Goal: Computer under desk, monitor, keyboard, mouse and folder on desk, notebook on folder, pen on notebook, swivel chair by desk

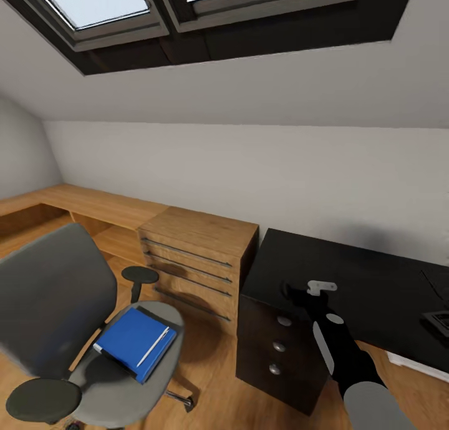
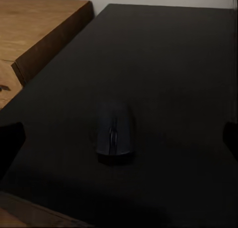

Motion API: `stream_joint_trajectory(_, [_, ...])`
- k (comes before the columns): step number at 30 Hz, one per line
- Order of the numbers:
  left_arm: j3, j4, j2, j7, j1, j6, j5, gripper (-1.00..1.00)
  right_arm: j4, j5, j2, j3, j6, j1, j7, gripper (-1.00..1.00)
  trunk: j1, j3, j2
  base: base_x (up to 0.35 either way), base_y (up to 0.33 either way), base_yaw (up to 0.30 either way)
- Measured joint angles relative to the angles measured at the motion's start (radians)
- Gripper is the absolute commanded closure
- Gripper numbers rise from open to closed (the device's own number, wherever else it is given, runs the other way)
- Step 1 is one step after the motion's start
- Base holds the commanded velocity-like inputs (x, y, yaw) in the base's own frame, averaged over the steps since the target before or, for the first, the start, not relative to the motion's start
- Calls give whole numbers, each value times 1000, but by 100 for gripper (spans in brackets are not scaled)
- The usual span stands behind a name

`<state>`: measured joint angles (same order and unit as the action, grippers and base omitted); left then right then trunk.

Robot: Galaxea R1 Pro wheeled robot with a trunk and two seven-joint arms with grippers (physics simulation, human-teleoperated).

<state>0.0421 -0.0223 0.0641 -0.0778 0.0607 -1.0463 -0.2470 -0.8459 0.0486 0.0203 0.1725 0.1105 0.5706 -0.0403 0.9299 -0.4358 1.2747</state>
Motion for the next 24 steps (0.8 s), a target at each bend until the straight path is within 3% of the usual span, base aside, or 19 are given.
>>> stream_joint_trajectory(12, [0, 0, 0, 0, 0, 0, 0, -100, 1, -1, 1, 0, 1, -5, 0, -100, 0, 3, 0, -301, -112, -46])
stream_joint_trajectory(24, [0, 0, 0, 0, 0, 0, 0, -100, 2, -1, 3, 0, 1, -15, 0, -100, -1, 18, 0, -53, -20, -184])
